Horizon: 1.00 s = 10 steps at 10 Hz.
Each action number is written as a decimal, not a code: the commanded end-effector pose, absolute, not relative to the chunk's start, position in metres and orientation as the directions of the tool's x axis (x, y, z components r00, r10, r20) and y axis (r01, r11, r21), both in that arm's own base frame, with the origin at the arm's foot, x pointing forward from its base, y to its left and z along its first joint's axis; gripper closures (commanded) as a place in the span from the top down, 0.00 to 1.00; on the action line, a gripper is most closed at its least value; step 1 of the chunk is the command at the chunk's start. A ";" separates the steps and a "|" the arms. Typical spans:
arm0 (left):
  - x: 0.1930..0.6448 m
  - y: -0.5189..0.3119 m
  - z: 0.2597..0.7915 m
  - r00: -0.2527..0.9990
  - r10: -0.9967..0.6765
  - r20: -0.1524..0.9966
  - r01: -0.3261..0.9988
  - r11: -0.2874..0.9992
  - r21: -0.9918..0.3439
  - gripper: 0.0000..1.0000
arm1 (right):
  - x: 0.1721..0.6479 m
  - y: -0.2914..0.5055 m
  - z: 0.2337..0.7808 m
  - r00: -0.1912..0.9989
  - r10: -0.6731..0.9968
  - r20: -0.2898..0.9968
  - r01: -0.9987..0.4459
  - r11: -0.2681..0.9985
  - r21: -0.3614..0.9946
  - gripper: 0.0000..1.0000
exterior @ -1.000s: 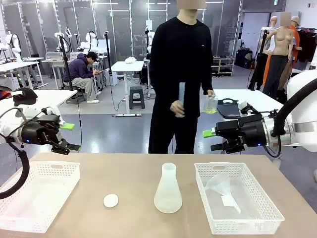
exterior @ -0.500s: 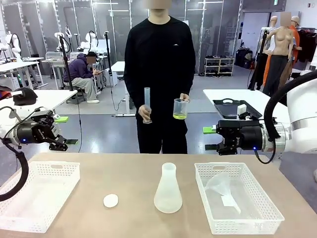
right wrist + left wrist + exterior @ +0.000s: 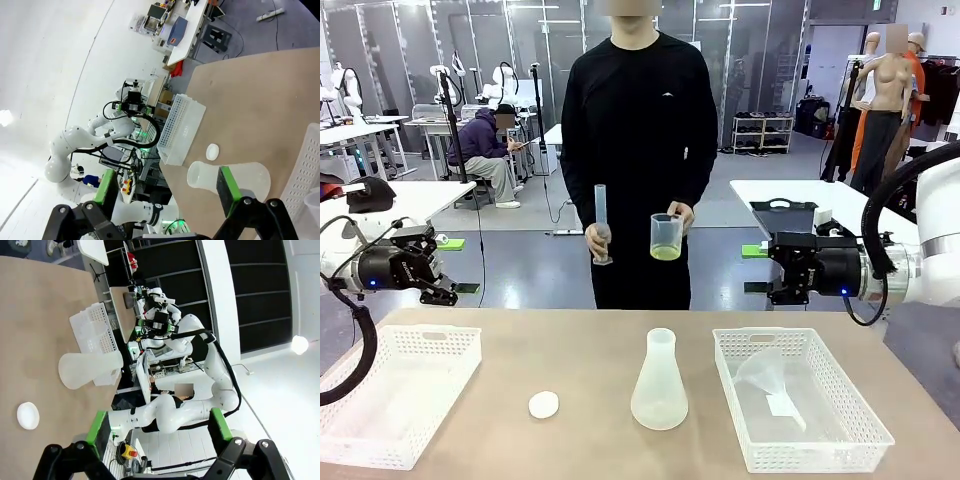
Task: Prepare the solutions needed for the experiment.
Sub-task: Pick up the Plastic Funnel and insert it into the Big flask.
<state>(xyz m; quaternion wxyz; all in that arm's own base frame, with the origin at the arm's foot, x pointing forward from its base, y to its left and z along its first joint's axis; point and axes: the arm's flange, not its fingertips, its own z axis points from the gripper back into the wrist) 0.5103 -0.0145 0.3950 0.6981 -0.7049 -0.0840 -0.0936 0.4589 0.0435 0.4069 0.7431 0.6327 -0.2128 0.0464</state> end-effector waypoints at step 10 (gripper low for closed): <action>0.509 -0.014 0.396 0.968 -0.017 0.250 0.250 -0.025 -0.968 1.00 | 0.516 0.082 0.483 0.630 0.683 0.371 -0.741 0.672 0.021 1.00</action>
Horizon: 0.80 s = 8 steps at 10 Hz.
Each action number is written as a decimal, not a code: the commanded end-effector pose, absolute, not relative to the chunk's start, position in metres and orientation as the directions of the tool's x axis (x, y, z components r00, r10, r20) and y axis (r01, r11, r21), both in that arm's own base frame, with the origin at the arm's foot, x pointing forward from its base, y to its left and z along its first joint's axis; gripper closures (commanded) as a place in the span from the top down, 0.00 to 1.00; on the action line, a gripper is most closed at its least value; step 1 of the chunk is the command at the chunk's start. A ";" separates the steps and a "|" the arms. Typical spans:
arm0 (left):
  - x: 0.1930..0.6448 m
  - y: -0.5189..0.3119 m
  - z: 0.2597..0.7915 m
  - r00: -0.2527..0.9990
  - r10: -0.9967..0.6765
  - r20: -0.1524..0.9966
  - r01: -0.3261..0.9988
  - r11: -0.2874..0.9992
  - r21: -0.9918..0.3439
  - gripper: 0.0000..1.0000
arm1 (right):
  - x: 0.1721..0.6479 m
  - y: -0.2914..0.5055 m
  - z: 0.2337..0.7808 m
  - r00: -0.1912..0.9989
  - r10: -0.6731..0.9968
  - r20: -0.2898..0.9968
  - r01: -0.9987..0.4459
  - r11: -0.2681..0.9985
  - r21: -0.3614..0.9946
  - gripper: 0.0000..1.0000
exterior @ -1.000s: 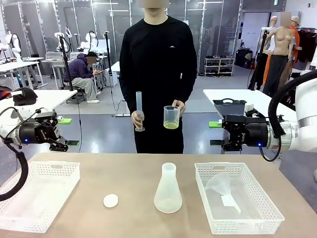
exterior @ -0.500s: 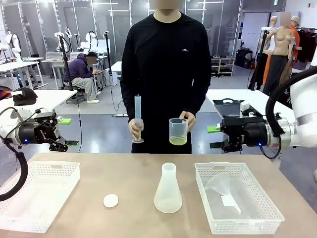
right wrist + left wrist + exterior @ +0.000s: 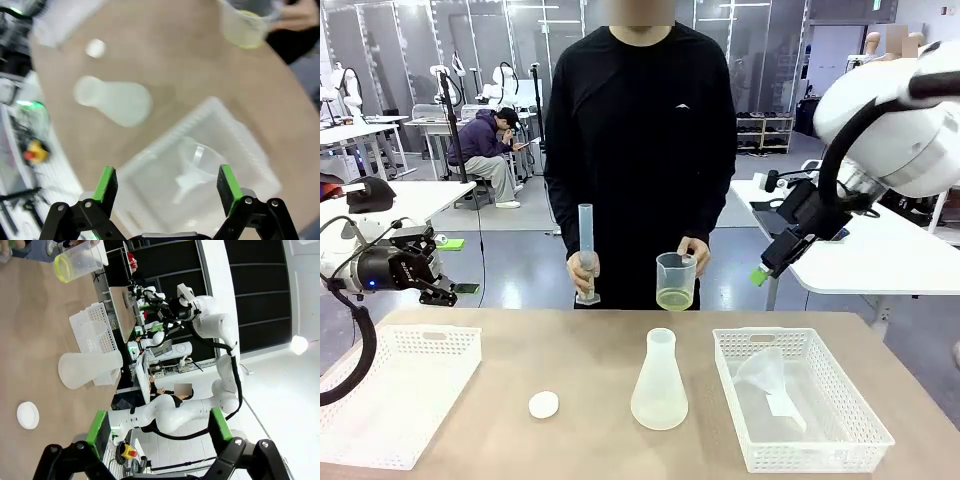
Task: Prepare the solutions needed for the experiment.
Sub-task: Pick up the Plastic Funnel and insert it into the Big flask.
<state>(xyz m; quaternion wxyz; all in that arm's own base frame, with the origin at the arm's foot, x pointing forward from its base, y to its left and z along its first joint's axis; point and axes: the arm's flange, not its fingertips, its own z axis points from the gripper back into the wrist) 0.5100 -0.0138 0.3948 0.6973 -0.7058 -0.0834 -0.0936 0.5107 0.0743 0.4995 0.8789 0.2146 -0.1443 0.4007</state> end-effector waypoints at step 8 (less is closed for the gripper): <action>0.509 -0.014 0.396 0.968 -0.017 0.250 0.250 -0.025 -0.968 1.00 | 0.513 0.094 0.464 0.519 0.770 0.372 -0.783 0.603 -0.154 1.00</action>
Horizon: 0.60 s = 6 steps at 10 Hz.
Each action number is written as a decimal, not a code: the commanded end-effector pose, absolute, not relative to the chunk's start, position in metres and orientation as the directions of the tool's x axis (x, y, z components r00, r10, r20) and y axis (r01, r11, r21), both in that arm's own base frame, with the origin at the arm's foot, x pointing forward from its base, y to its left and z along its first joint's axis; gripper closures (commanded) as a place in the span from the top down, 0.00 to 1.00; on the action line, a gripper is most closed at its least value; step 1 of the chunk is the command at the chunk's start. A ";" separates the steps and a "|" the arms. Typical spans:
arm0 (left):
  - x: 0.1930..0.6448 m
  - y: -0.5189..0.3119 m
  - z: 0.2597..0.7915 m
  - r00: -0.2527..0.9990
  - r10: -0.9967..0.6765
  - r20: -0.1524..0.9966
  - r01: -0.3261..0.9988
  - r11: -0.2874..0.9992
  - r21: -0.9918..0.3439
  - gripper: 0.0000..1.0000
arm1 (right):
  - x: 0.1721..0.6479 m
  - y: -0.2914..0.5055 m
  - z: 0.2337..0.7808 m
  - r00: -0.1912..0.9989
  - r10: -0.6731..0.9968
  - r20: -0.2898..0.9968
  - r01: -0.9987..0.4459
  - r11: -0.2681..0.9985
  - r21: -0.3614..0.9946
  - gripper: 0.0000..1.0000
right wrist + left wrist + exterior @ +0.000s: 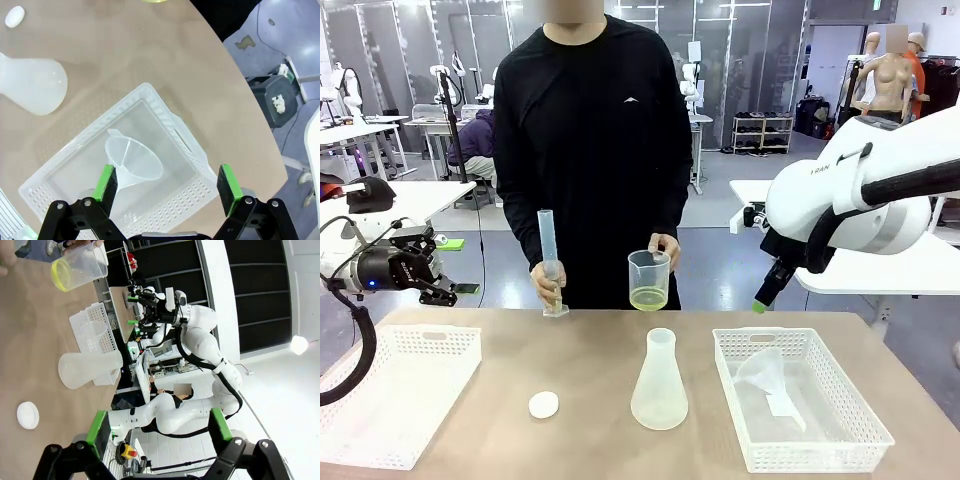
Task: Prepare the solutions needed for the experiment.
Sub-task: Pick up the Plastic Funnel and insert it into the Big flask.
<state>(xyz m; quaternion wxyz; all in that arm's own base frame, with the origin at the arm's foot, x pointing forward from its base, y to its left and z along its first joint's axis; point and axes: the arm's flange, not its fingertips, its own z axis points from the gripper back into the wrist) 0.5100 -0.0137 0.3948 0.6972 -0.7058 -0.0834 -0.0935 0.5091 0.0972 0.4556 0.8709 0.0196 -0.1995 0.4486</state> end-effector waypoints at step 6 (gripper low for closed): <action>0.509 -0.014 0.396 0.968 -0.017 0.250 0.250 -0.025 -0.968 1.00 | 0.511 0.119 0.466 -0.047 0.994 0.102 -0.983 -0.028 -0.182 1.00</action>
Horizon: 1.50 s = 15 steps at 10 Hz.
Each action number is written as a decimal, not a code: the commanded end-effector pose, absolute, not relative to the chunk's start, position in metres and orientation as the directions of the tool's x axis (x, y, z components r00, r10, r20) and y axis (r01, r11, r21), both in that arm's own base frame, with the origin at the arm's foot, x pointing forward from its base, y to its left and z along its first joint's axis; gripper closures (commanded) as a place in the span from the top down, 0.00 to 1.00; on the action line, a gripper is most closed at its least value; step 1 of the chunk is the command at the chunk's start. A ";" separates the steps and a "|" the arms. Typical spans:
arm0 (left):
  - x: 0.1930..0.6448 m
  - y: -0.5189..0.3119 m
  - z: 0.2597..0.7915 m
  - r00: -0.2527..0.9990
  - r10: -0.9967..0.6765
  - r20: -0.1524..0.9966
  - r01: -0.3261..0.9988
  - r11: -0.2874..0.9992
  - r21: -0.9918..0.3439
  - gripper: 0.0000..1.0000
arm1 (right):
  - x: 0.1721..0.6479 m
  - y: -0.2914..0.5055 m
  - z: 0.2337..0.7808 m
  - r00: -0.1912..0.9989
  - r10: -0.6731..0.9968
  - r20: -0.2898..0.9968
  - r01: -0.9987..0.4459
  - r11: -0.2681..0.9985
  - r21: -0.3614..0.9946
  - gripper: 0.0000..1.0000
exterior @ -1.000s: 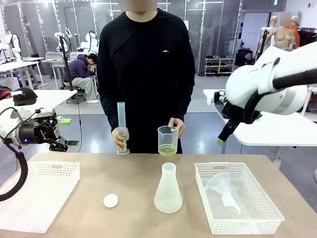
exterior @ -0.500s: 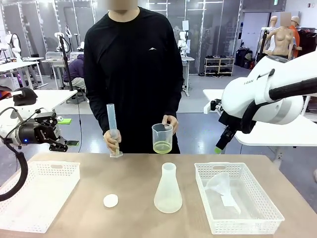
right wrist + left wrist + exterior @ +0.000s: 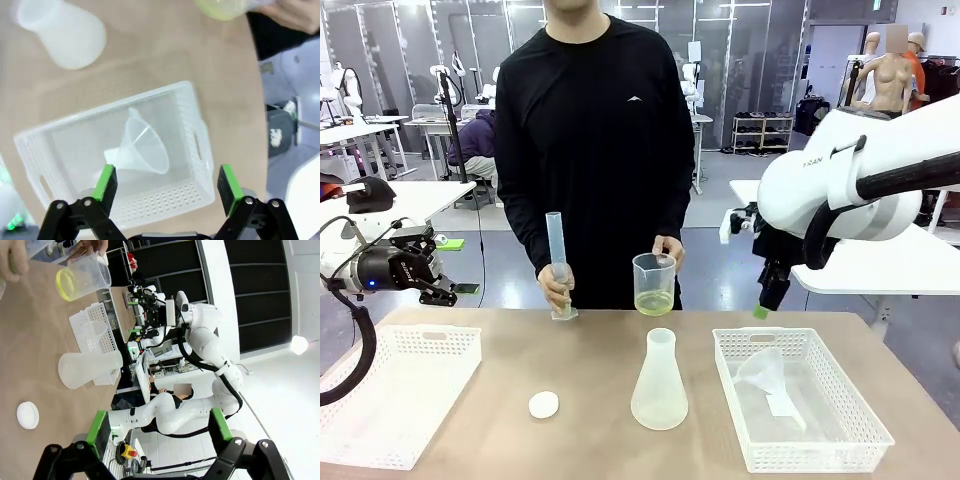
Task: Prepare the solutions needed for the experiment.
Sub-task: Pick up the Plastic Funnel and insert it into the Big flask.
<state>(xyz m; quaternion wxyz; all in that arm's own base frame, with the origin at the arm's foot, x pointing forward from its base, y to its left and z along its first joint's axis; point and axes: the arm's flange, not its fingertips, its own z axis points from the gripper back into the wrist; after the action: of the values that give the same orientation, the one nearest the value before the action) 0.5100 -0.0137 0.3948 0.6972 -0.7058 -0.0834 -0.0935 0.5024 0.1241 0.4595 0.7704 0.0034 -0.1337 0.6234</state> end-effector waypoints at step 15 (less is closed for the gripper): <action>0.509 -0.014 0.396 0.968 -0.017 0.250 0.250 -0.025 -0.968 1.00 | 0.543 0.129 0.411 -0.092 0.994 0.063 -0.973 -0.103 0.206 1.00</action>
<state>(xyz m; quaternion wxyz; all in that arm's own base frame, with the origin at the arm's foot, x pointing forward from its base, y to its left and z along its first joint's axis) 0.5100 -0.0137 0.3947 0.6972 -0.7059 -0.0833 -0.0935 0.5287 0.1311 0.4056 0.6846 0.0758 0.0396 0.7238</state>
